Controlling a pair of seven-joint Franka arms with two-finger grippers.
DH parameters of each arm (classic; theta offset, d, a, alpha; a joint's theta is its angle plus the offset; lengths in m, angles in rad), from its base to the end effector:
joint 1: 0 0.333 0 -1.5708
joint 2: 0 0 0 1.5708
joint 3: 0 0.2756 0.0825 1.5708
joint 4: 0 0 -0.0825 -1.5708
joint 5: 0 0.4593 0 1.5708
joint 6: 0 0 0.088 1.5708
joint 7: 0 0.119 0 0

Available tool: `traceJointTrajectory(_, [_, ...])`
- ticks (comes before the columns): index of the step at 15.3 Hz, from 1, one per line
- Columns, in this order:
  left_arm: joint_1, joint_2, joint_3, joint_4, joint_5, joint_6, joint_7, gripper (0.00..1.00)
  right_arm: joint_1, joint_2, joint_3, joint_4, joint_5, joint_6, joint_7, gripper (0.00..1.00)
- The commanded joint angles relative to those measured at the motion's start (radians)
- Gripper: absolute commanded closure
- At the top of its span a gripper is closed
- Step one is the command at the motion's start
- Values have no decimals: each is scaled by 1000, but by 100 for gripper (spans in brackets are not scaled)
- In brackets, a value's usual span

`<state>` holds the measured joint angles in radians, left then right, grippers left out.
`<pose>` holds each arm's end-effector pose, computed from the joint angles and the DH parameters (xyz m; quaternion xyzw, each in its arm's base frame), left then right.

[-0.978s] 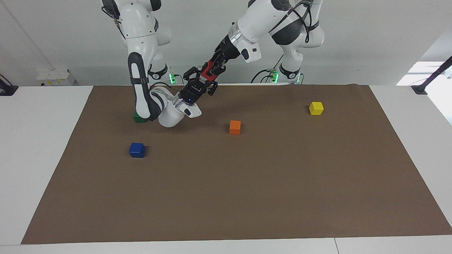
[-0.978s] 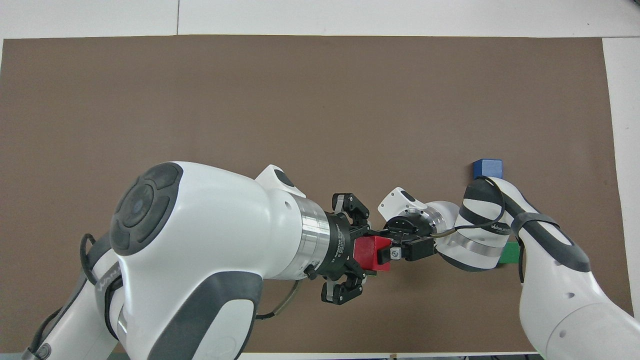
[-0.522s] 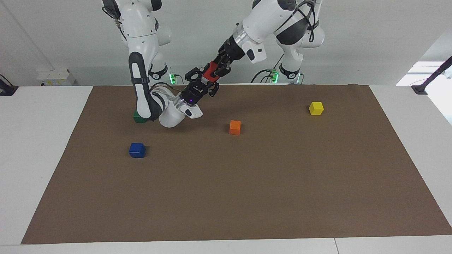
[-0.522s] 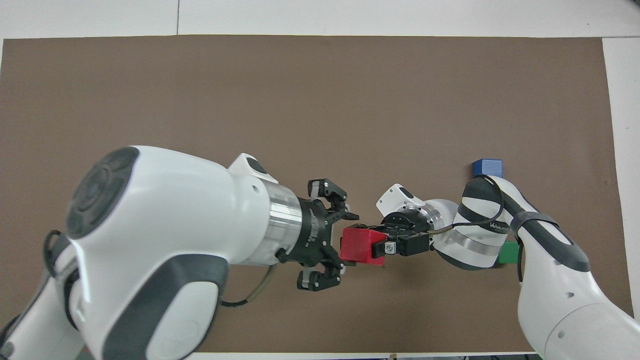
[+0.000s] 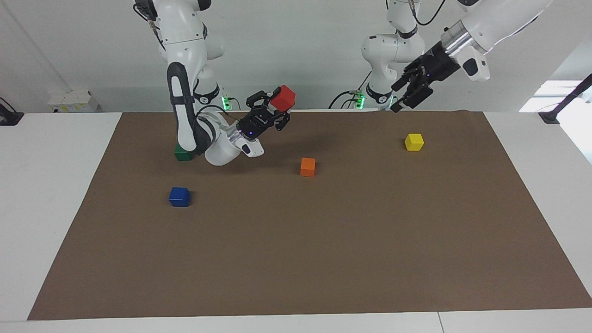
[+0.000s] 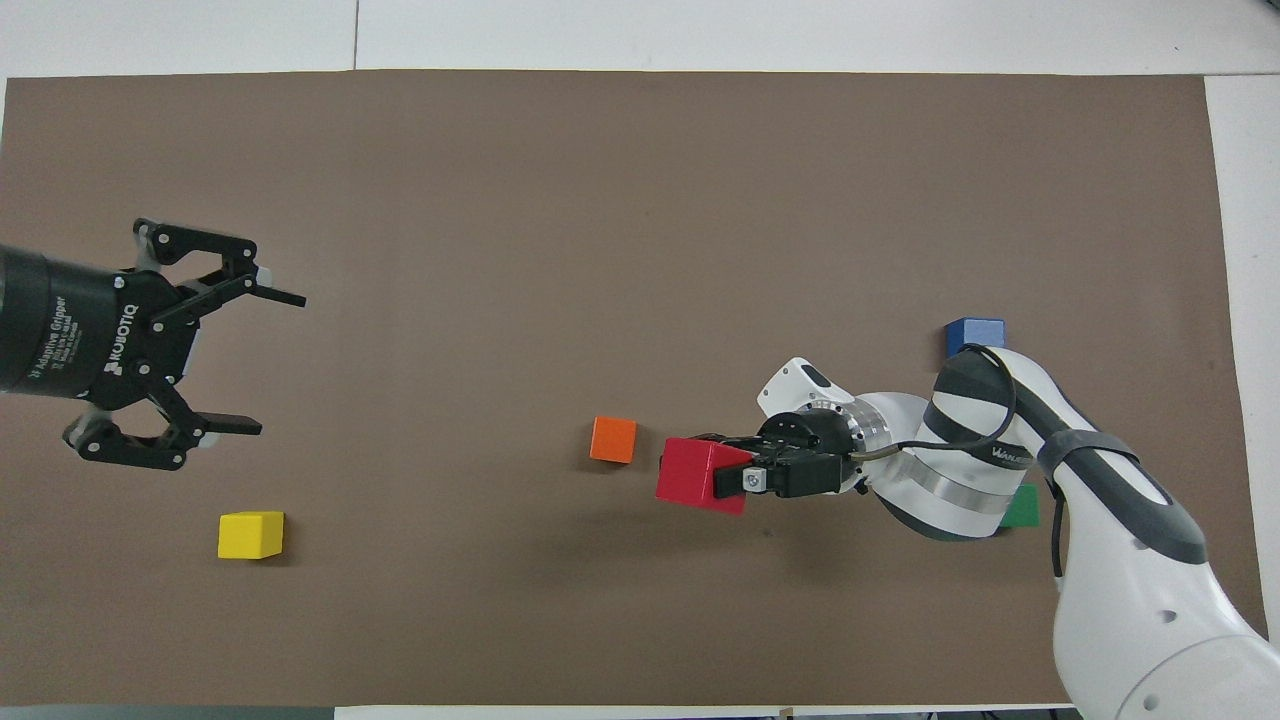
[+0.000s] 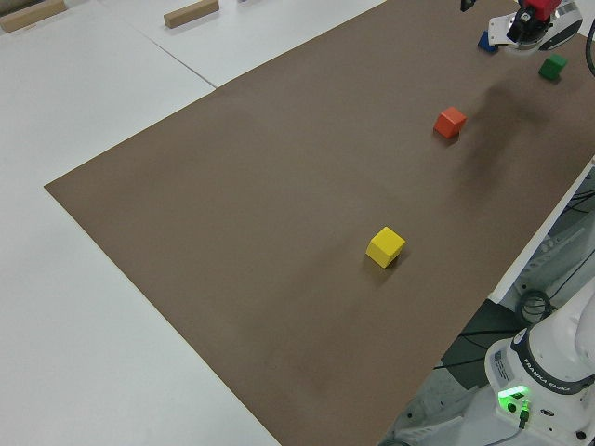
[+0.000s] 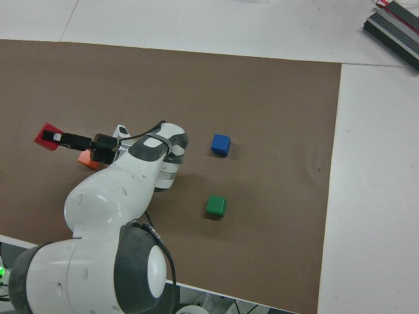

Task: Transfer red block to right arm and stack on blue block
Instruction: 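Carry the red block toward the blue block while the left gripper withdraws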

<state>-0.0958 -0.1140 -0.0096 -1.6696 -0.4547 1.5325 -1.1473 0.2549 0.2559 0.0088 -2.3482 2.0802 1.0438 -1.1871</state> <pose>0.5847 -0.1161 0.5970 0.8481 0.4797 -0.1409 0.1755 0.4739 0.2610 0.2495 -0.4115 -0.0767 -0.0533 0.9066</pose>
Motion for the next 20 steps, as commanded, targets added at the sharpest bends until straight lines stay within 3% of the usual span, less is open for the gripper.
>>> traceJointTrajectory(1, [-1,20,-1,5,149,24,355,0,-11,-108,-1,0,-34,145,82,100])
traceJointTrajectory(5, [1,122,20,50,332,44,668,0,-65,-275,-6,12,-210,395,268,100])
traceJointTrajectory(8, [1,262,43,169,380,18,834,0,-106,-332,-7,56,-397,499,397,100])
traceJointTrajectory(12, [-1,401,45,312,404,-38,906,0,-164,-363,-7,150,-800,599,550,100])
traceJointTrajectory(20, [-27,364,43,237,392,72,896,0,-178,-362,-9,309,-1567,781,933,100])
